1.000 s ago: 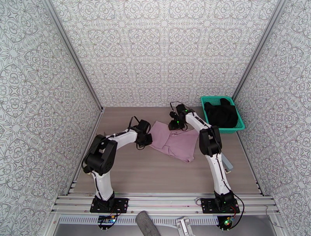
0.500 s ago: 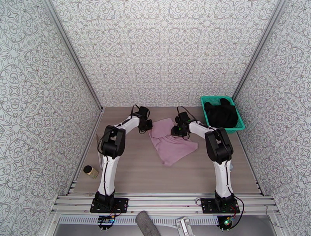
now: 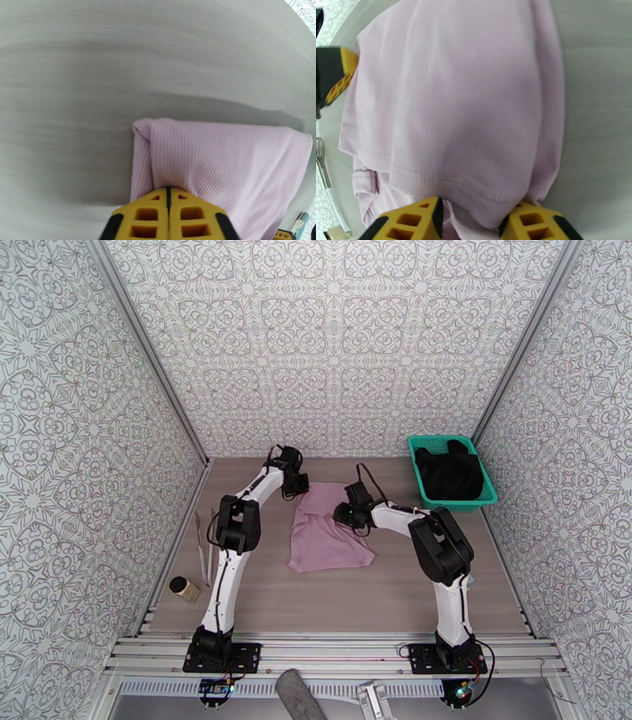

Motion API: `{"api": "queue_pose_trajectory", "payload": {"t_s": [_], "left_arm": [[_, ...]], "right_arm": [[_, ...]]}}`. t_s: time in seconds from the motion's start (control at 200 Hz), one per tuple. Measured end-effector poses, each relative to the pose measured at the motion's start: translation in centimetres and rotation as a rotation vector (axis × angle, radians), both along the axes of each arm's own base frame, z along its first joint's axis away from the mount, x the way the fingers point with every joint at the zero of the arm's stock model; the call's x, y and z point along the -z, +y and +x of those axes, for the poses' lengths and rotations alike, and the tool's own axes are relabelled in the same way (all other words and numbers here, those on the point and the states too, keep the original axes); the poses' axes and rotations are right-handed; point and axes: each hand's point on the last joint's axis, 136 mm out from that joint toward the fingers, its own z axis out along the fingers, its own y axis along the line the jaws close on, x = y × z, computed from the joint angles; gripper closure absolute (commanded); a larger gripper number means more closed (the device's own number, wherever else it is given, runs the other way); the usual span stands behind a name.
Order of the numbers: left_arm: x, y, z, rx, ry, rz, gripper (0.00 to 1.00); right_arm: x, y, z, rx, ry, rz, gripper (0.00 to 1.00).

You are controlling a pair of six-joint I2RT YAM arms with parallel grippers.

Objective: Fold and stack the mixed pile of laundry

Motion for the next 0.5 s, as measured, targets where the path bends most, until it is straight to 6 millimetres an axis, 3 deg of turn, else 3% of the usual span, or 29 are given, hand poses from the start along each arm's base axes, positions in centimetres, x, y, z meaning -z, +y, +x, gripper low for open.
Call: {"api": "queue_pose_trajectory", "payload": {"t_s": [0.105, 0.2, 0.32, 0.35, 0.38, 0.39, 0.5], "left_arm": [[-1.5, 1.4, -2.2, -0.012, 0.014, 0.027, 0.69], [-5.5, 2.9, -3.5, -0.029, -0.045, 0.045, 0.60], [-14.6, 4.8, -4.6, -0.036, -0.239, 0.069, 0.42], [-17.3, 5.2, -5.2, -0.032, -0.306, 0.079, 0.30], [-19.7, 5.5, -5.8, -0.030, -0.364, 0.079, 0.05], [-20.6, 5.7, -6.1, -0.021, -0.392, 0.085, 0.01], [-27.7, 6.0, -9.6, 0.045, -0.595, 0.105, 0.01]], "right_arm": [[-2.7, -0.3, 0.3, -0.047, -0.069, -0.031, 0.52], [-6.7, -0.3, 0.6, -0.110, -0.173, -0.050, 0.49], [-12.9, -0.7, 0.3, -0.187, -0.329, -0.078, 0.47], [-14.2, -0.9, 0.1, -0.204, -0.365, -0.085, 0.47], [-15.7, -1.2, -0.3, -0.222, -0.404, -0.095, 0.48], [-16.0, -1.3, -0.5, -0.227, -0.414, -0.099, 0.48], [-18.5, -2.8, -3.0, -0.289, -0.498, -0.140, 0.47]]}}
